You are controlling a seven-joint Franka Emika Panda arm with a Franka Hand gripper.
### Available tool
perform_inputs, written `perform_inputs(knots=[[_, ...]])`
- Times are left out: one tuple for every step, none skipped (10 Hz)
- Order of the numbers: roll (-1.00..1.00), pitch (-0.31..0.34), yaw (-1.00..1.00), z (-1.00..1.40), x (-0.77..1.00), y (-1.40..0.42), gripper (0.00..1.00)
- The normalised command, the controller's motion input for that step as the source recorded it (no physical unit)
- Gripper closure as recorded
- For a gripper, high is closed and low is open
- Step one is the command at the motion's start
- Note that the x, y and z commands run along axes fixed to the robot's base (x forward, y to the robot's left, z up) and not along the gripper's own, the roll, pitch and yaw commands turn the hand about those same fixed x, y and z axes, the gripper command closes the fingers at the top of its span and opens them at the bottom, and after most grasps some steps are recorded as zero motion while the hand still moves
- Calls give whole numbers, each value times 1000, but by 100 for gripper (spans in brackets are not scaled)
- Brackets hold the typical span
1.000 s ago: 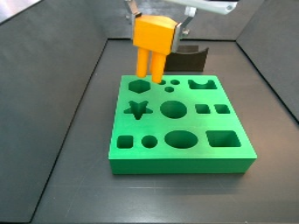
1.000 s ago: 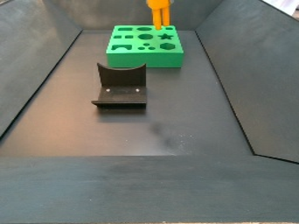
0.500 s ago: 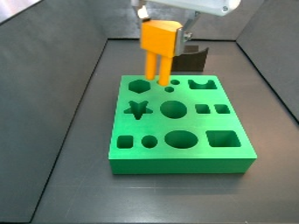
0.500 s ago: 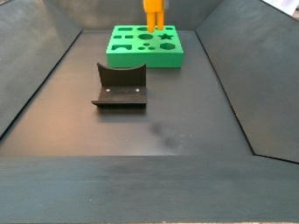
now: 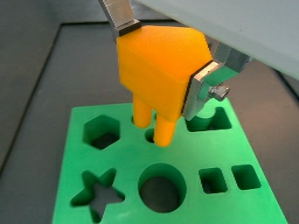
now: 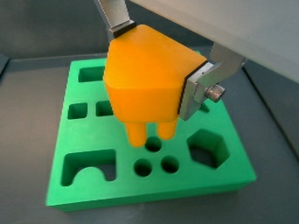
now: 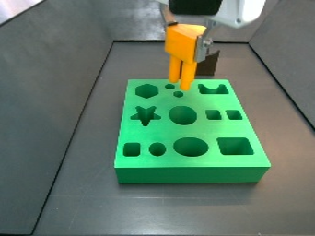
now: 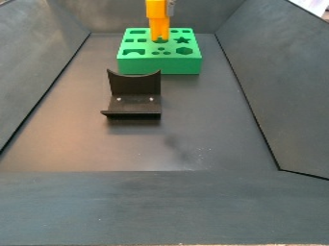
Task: Pick up the 3 prong object. Move up. Place the 3 prong object on the fixture. Regrasp the 3 prong object. Move to above the board. Insert the 3 prong object.
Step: Insert the 3 prong object.
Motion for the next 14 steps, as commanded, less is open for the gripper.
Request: perform_inputs(knots=[[384, -194, -71, -369, 0, 69, 100], [167, -204, 0, -200, -171, 106, 100], [-43, -1, 0, -160, -3, 143, 100], [-79, 0, -31, -297, 0, 166, 100], [-66, 73, -631, -217, 74, 134, 100], [-59, 37, -834, -209, 34, 103, 100], [-54, 26, -463, -111, -26, 154, 100], [-66, 13, -163, -97, -94, 246, 100], [-49, 0, 0, -31, -243, 131, 100], [-96, 0, 34, -109, -180, 54, 100], [-157, -11, 0, -297, -120, -91, 100], [-151, 0, 0, -314, -34, -257, 100], [-226, 19, -111, -386, 214, -209, 100], [-89, 47, -320, -291, 289, -129, 100]])
